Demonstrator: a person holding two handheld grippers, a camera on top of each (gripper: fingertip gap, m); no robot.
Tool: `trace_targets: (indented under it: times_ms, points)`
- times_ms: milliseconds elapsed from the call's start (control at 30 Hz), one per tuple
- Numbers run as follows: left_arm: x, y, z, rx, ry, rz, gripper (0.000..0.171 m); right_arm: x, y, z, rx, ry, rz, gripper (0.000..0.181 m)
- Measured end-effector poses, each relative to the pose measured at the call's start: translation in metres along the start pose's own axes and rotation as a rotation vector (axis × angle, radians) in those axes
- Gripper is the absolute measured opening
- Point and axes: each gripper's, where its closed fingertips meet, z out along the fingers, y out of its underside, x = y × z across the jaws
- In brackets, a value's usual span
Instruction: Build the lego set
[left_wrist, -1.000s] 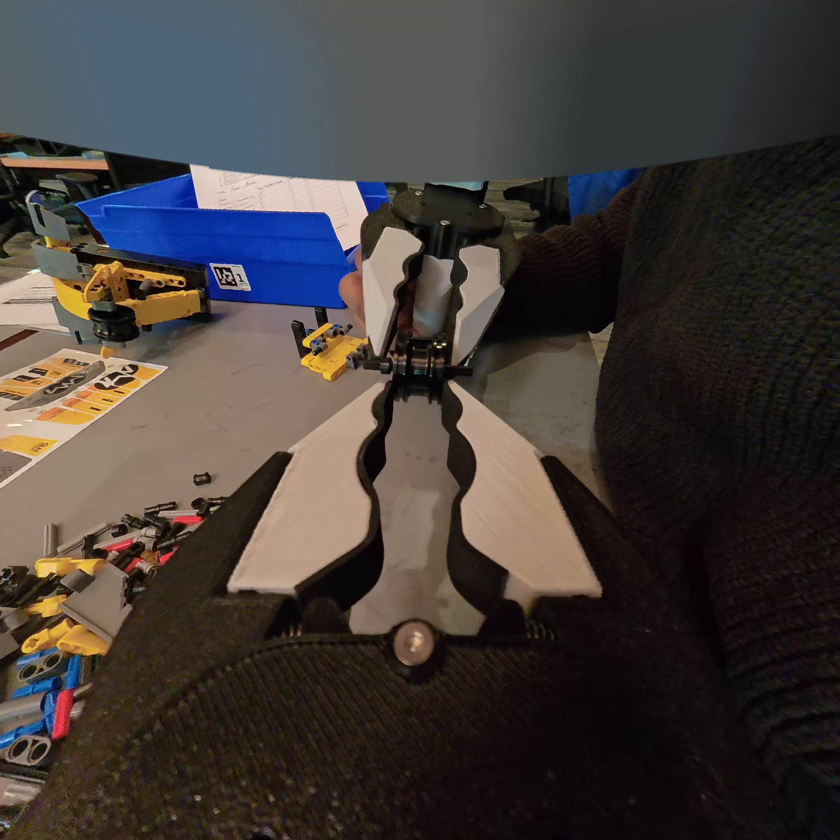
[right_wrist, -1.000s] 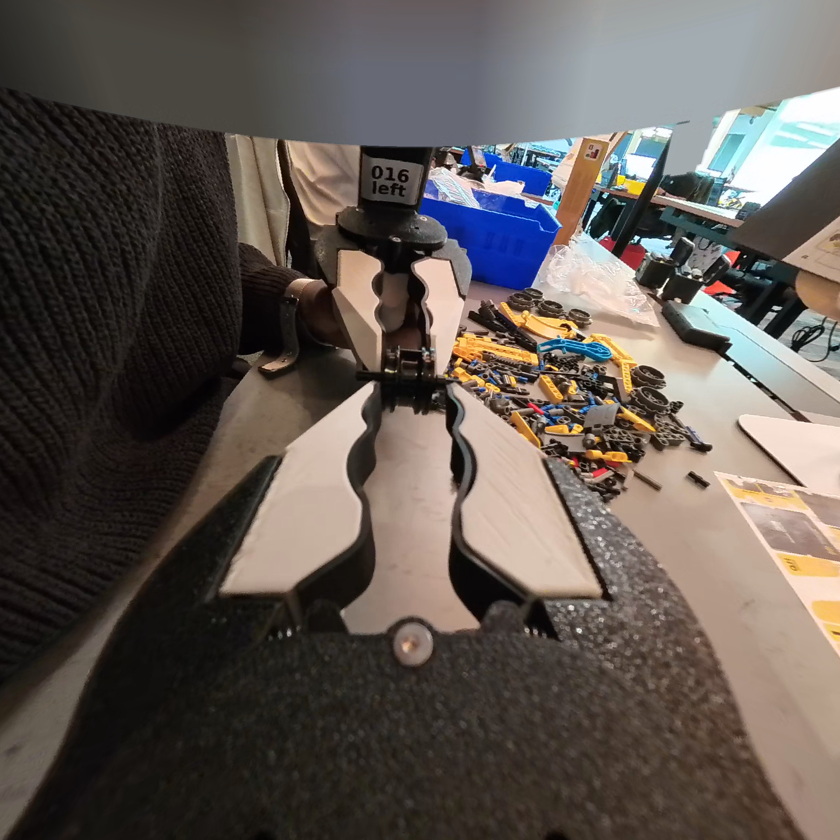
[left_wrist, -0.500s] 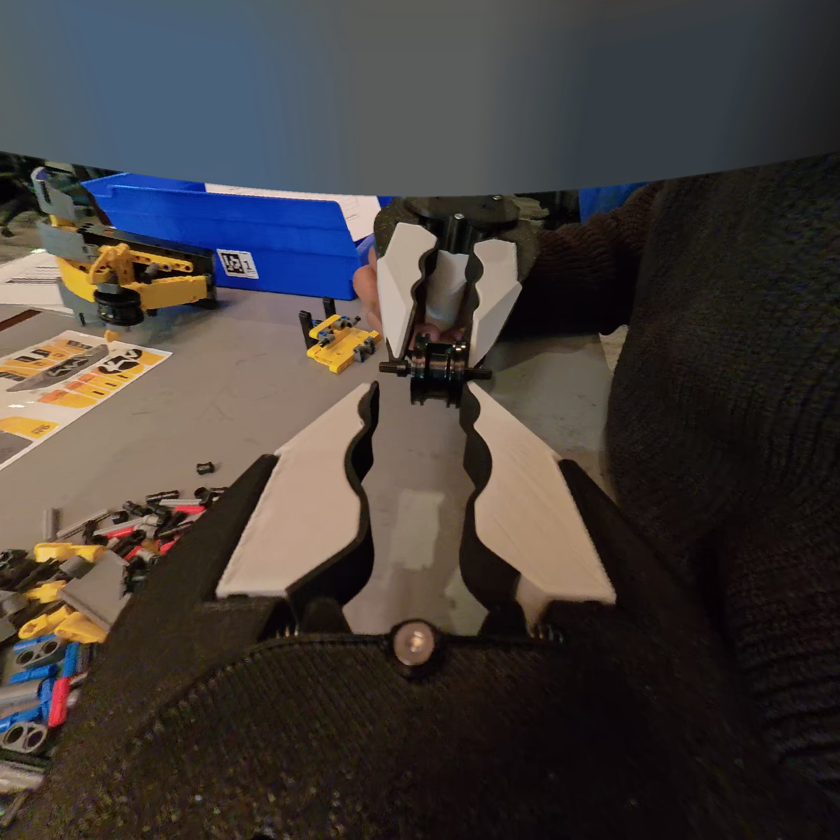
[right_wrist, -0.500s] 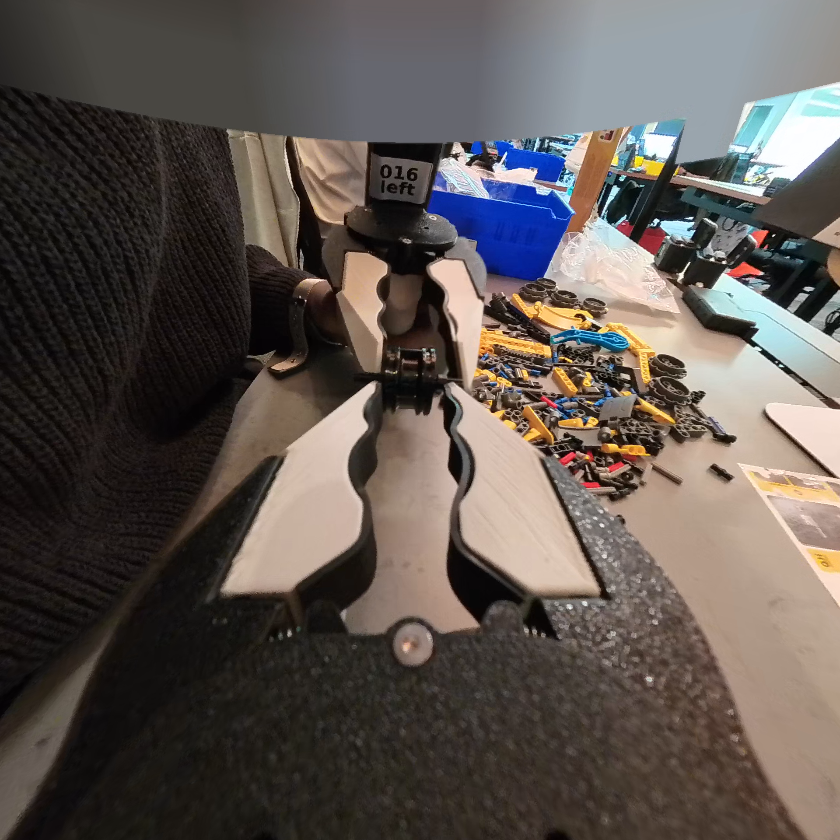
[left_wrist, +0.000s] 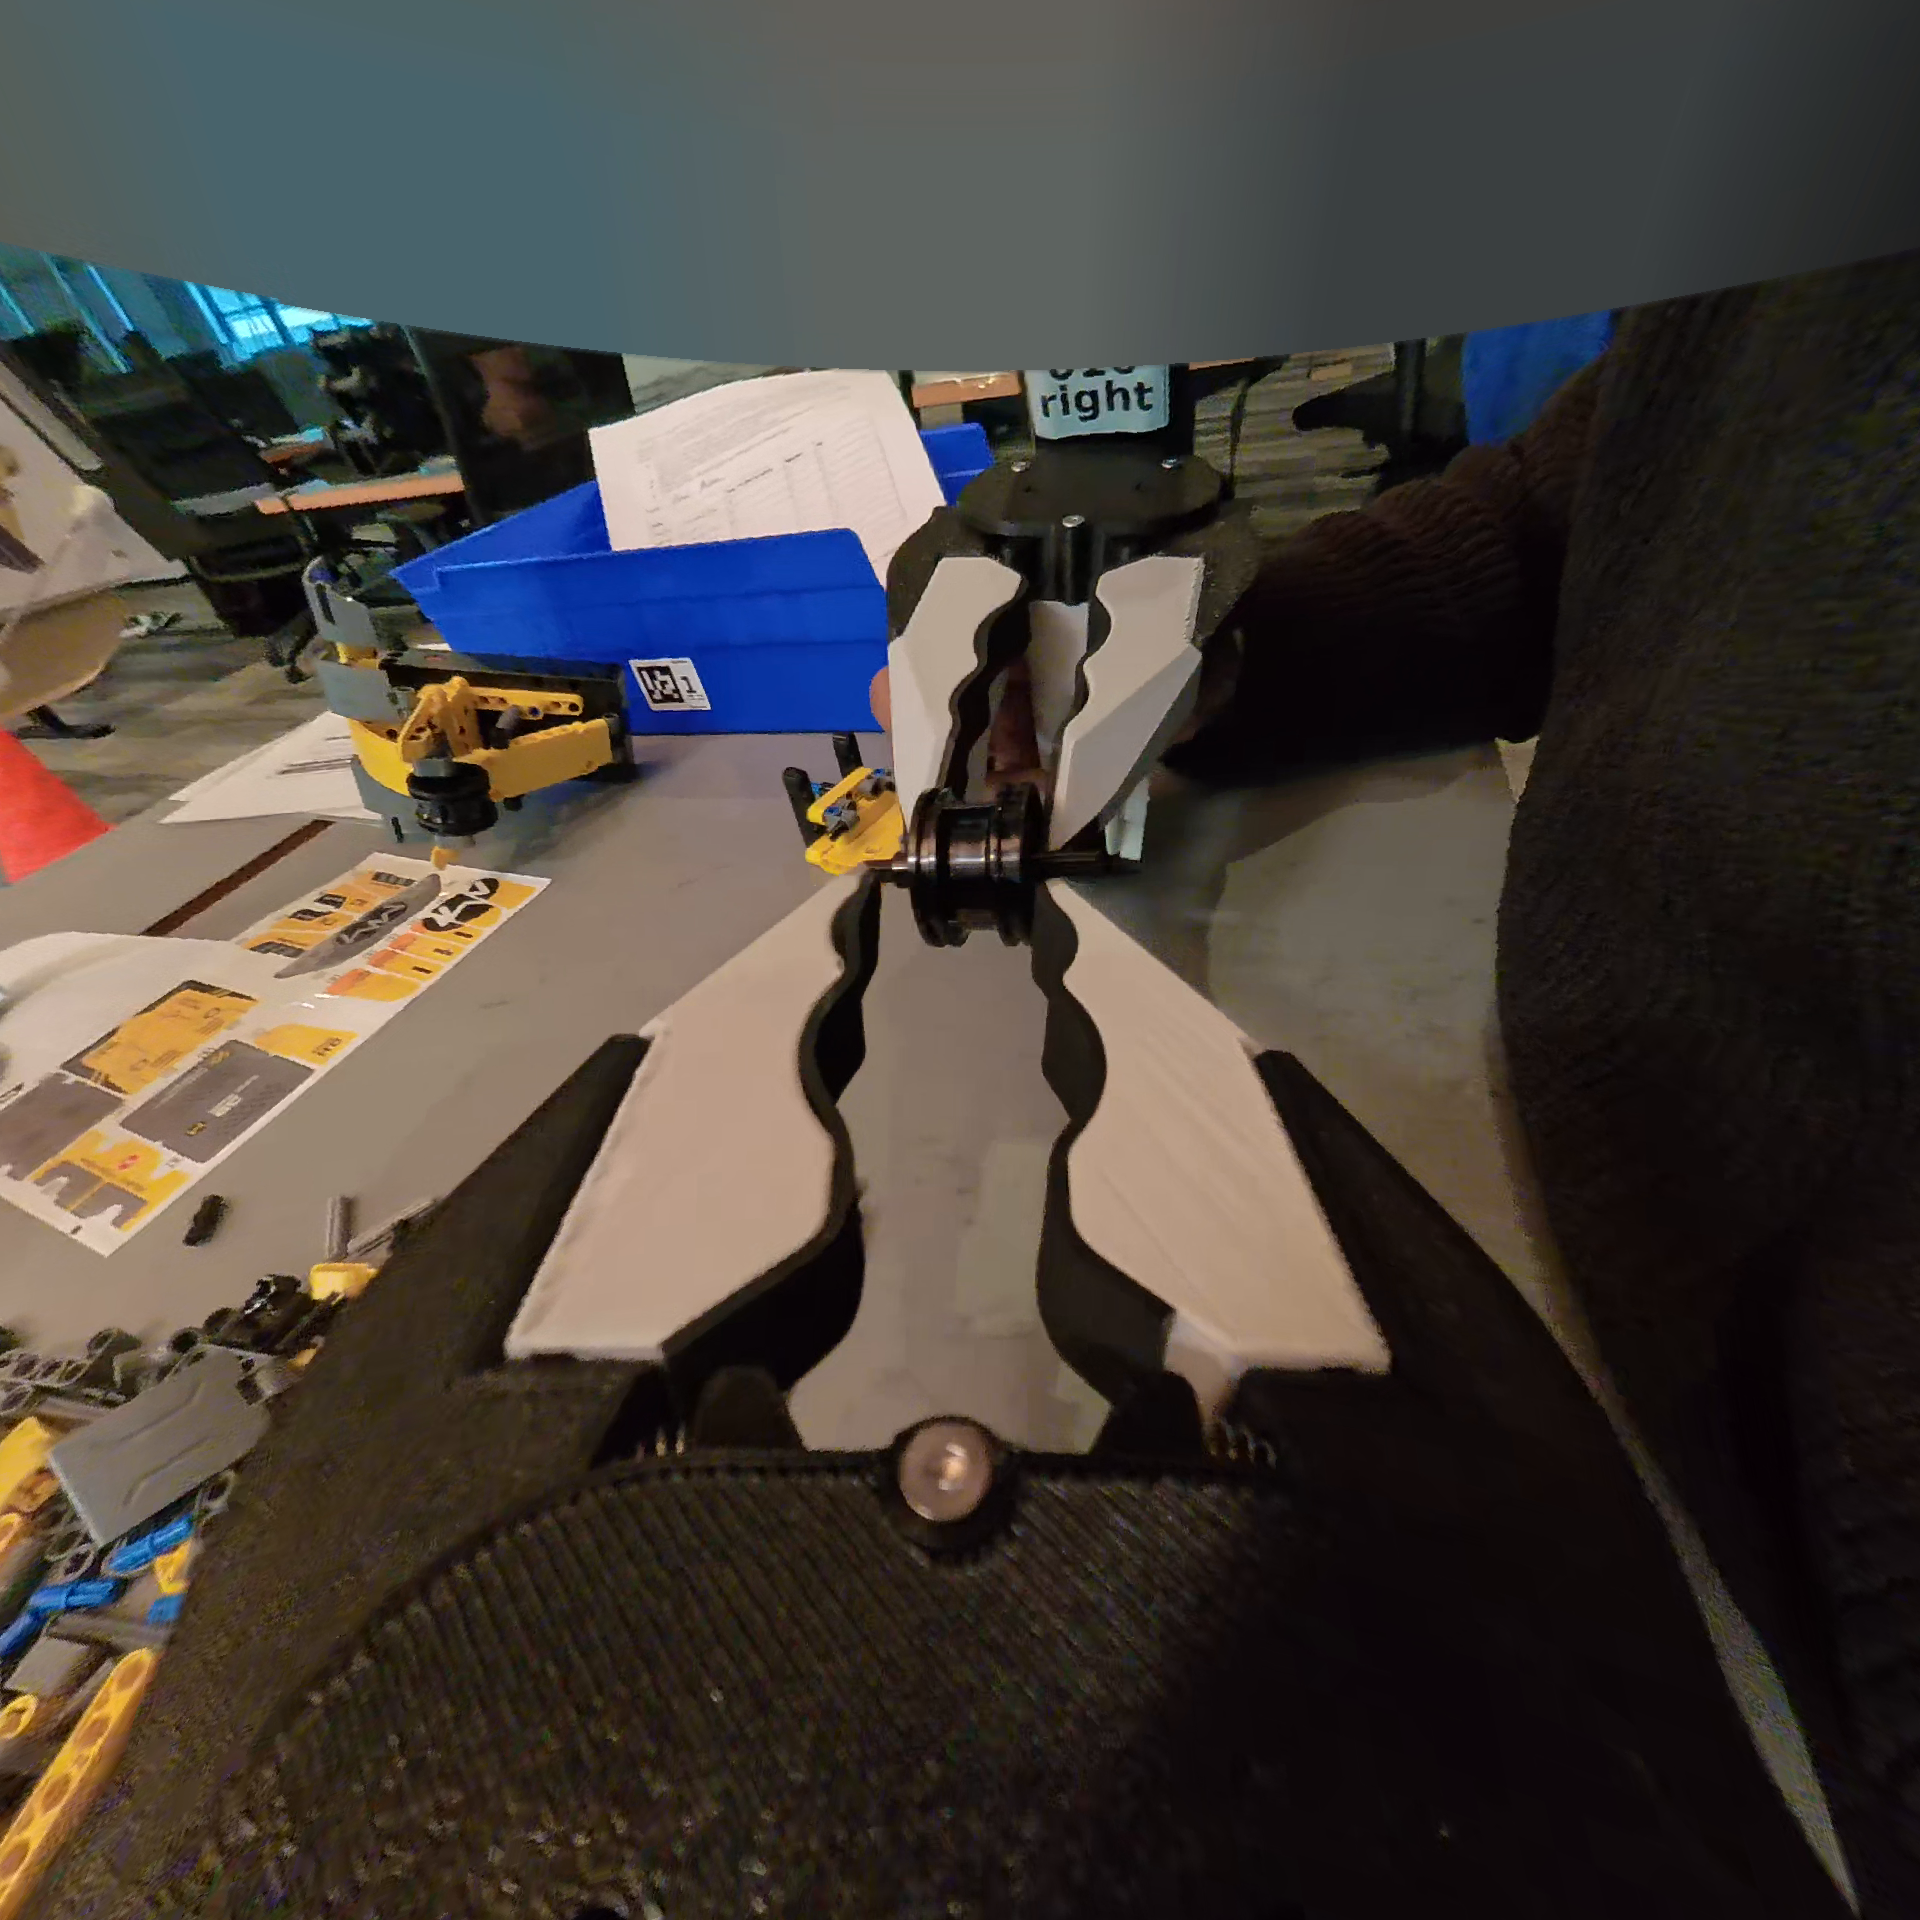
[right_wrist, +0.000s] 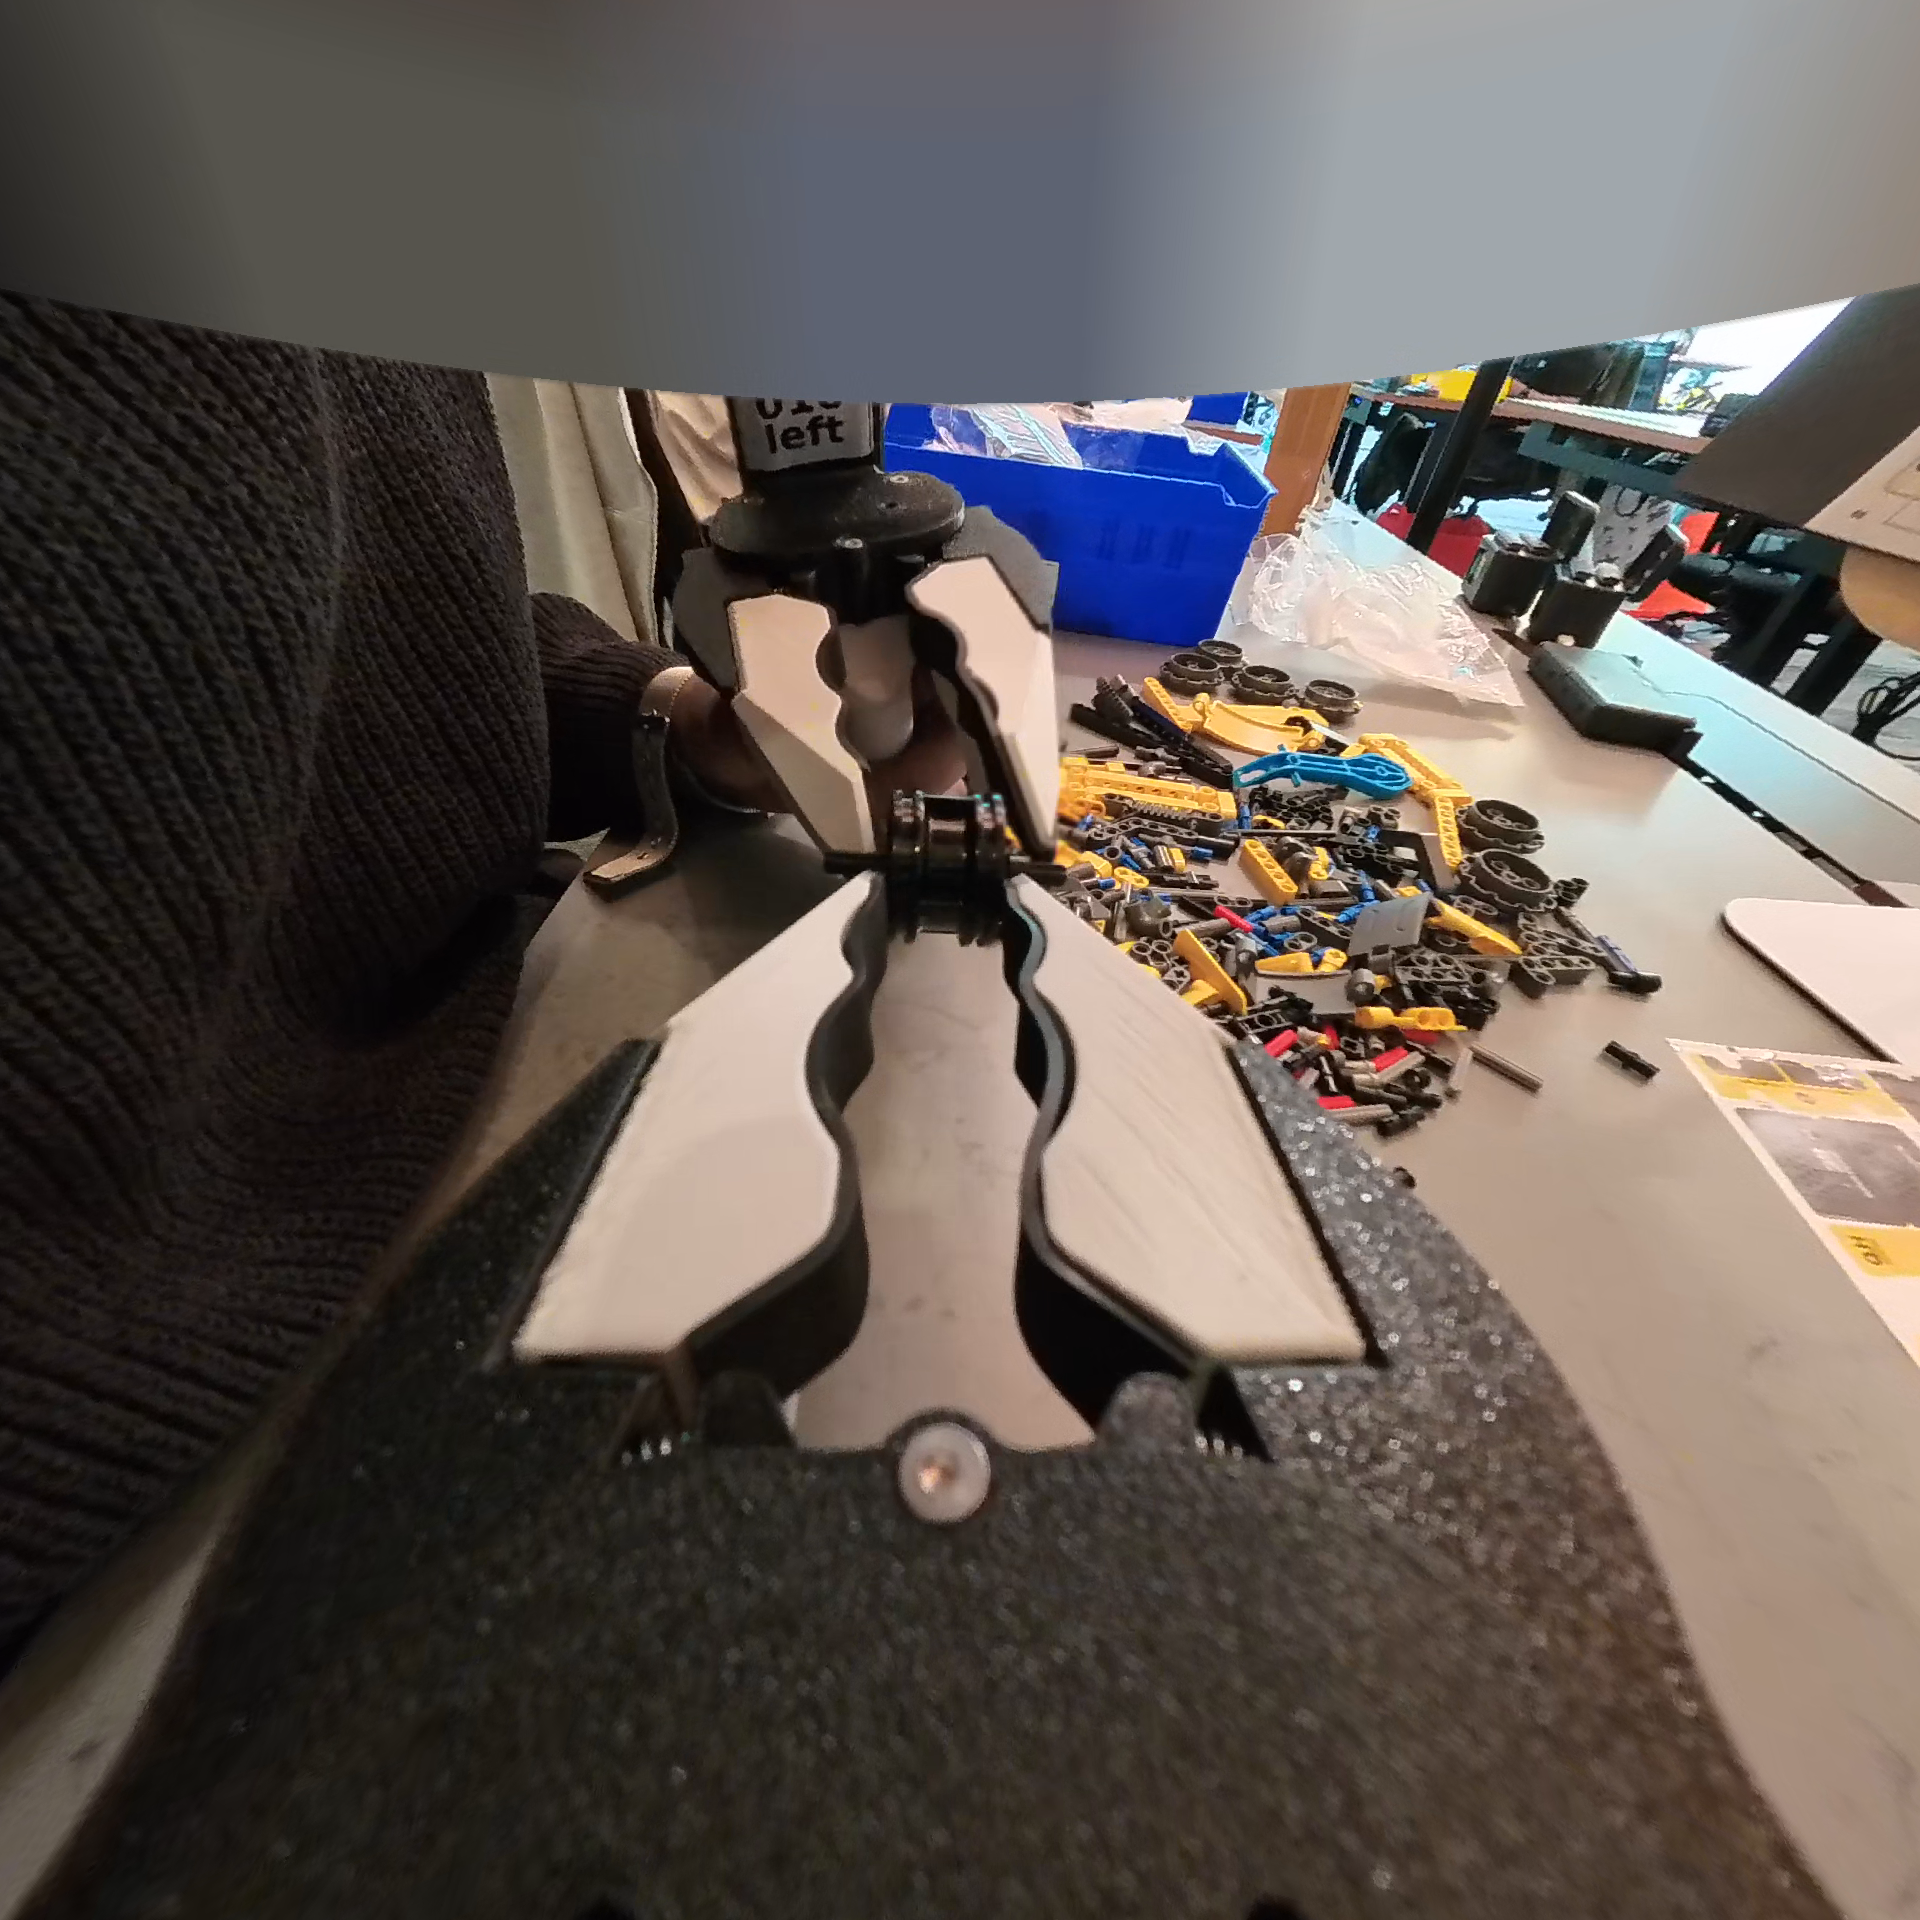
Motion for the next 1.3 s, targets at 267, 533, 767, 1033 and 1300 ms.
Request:
trace_targets:
  times_ms: [267,533,767,1033,1300]
  points:
    - [0.0033,0.0003,0.0003,0.012,0.063,-0.086,0.021,-0.0022,-0.0009,-0.0002,0.007,-0.01,-0.009,0.021]
    - [0.0046,0.0001,0.0006,0.011,0.067,-0.076,0.021,-0.0016,-0.0015,0.0003,0.011,-0.006,-0.001,0.026]
    - [0.0055,0.0001,0.0012,0.011,0.072,-0.088,0.02,-0.002,-0.0014,0.0,0.015,-0.011,0.006,0.026]
    - [0.0081,0.0009,0.001,0.007,0.094,-0.151,0.019,-0.0031,-0.0009,0.0002,0.013,-0.021,0.025,0.025]
    - [0.0087,0.0022,0.0008,-0.004,0.079,-0.133,0.017,-0.0057,-0.0001,0.0002,0.008,-0.039,0.02,0.022]
